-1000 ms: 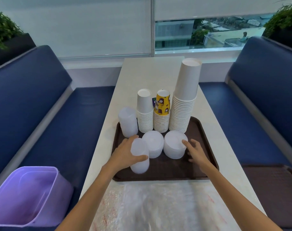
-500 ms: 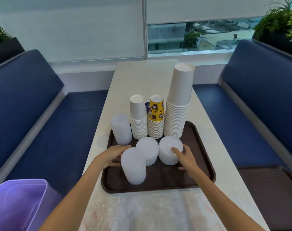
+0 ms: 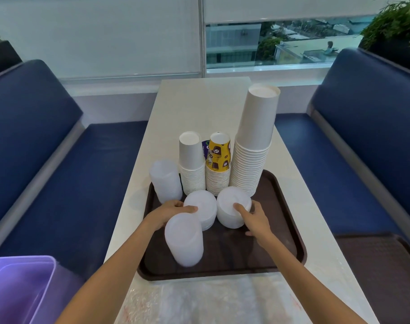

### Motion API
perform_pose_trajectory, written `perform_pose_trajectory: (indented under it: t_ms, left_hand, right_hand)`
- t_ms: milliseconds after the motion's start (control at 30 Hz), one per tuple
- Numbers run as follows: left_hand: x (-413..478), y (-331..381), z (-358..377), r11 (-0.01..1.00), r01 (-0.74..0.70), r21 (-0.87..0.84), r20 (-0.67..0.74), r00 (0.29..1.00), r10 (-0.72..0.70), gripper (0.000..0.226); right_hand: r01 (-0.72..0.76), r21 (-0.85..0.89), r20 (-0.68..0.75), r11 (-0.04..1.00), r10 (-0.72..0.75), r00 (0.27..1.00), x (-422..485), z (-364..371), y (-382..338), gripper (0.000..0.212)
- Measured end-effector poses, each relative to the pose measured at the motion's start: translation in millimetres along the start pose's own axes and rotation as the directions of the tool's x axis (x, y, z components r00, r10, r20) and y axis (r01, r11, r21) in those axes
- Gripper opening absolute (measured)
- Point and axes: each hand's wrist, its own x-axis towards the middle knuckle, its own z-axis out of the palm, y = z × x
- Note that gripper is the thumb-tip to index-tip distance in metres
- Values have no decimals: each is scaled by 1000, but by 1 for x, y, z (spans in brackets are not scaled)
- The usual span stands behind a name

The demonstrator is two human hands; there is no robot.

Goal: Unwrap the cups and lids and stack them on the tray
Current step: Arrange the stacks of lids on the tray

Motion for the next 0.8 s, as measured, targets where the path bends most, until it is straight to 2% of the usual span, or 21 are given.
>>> perform_pose_trajectory:
  t_ms: [100, 167, 300, 400, 600, 667, 800]
  left_hand:
    - [-3, -1, -4, 999, -12, -30, -17, 1000, 11, 55]
    - [-7, -8, -9, 993, -25, -112, -62, 998, 18, 69]
    - [-32, -35, -7, 960, 28, -278, -196, 977, -85, 53]
    - [-55, -56, 3, 946, 79, -313, -167, 976, -137, 54]
    - [-75, -58, 30, 935, 58, -349, -121, 987, -107, 52]
    - [-77, -51, 40, 930, 52, -363, -106, 990, -97, 50]
    - [-73, -39, 66, 918, 62, -391, -55, 994, -90, 58]
  right_hand:
    - [-18, 36, 2, 999, 18, 1000, 1, -1, 1, 66]
    - [-44, 65, -3, 997, 44, 999, 1, -3, 3, 69]
    - [-70, 128, -27, 989, 74, 997, -4, -10, 12, 69]
    - [-69, 143, -84, 987, 81, 993, -8, -11, 19, 63]
    - [-23, 95, -202, 995, 42, 979, -23, -7, 34, 38]
    - [-8, 110, -193, 994, 29, 981, -28, -6, 37, 31]
    - [11, 124, -70, 992, -2, 998, -41, -9, 38, 36]
